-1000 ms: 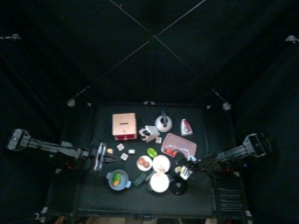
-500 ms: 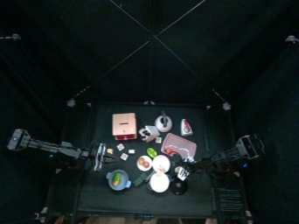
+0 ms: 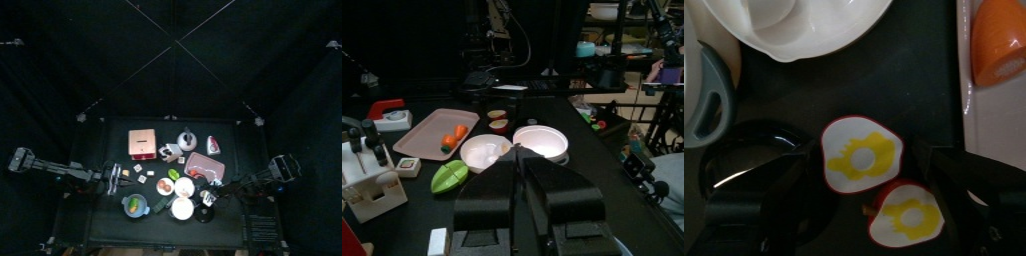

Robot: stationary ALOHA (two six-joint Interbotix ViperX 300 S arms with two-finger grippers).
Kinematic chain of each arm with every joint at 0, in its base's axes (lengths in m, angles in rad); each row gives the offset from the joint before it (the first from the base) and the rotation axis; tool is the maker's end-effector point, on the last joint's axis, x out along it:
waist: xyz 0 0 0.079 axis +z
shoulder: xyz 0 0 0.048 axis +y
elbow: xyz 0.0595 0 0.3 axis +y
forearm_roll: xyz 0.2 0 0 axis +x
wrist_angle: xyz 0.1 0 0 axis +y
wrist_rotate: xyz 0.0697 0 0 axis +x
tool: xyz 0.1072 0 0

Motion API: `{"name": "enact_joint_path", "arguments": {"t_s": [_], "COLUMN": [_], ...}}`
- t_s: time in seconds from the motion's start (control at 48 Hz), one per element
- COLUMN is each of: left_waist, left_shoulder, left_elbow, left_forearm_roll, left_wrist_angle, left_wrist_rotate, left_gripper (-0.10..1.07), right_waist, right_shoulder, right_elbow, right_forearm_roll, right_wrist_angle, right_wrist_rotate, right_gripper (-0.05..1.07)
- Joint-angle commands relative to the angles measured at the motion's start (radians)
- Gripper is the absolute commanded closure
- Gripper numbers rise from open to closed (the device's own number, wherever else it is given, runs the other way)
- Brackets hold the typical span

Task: Grab apple half

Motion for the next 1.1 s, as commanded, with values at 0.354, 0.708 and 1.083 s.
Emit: {"name": "enact_joint_path", "arguments": {"t_s": [0.354,0.708,1.083], "left_waist": [0.008,0.006,0.008], "left_shoulder": [0.002,0.002,0.002], "left_elbow": [-0.009,-0.008,-0.009], "left_forearm_roll": [-0.023,-0.023,-0.023], "left_wrist_angle": [-0.002,0.000,0.000], "left_wrist_rotate": [0.000,0.000,-0.002], "left_gripper": [0.48,0.48,0.48], "right_waist": [-0.002,-0.002,0.000], "right_shoulder": [0.003,-0.014,-0.014], "right_elbow": [-0.026,-0.094,-0.127], "right_forearm_roll": [-0.002,-0.002,-0.015], "right_wrist_angle": [-0.003,0.026,0.025], "right_wrist_rotate": [0.003,-0.003,-0.003], "right_gripper": [0.21,0.23,0.24]}}
